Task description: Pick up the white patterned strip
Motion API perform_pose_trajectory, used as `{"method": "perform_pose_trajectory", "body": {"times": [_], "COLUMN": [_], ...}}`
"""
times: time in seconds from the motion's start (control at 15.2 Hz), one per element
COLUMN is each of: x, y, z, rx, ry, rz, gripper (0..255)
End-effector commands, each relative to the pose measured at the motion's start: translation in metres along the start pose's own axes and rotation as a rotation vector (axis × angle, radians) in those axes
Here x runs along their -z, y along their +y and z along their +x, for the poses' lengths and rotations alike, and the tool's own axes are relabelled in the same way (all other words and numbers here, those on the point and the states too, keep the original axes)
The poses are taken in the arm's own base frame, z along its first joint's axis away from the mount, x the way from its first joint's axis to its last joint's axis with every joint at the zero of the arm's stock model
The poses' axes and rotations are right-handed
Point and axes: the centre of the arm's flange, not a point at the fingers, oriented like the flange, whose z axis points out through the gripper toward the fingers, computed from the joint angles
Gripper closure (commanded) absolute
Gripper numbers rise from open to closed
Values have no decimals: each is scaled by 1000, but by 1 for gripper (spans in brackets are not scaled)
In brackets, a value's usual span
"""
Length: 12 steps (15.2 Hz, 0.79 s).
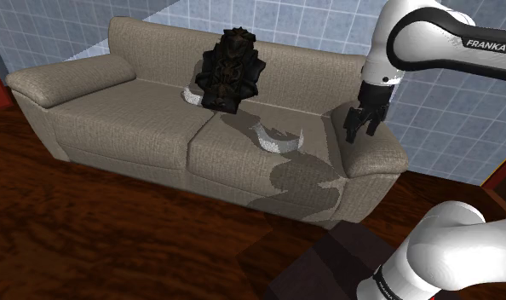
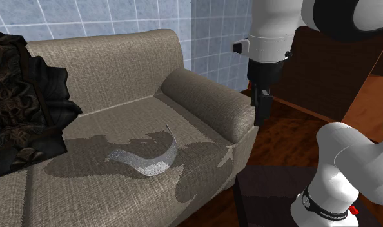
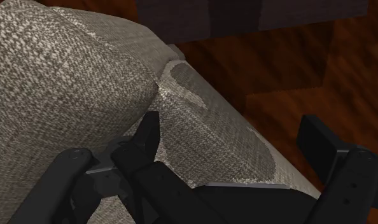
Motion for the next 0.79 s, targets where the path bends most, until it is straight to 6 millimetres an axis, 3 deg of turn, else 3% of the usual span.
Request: {"method": "perform_pose_trajectory", "body": {"times": [0.0, 0.73], "x": [0, -56], "y": [0, -52], "z": [0, 100], "rx": [0, -60], "ry": [0, 162], "rz": [0, -14], "gripper": [0, 0]}}
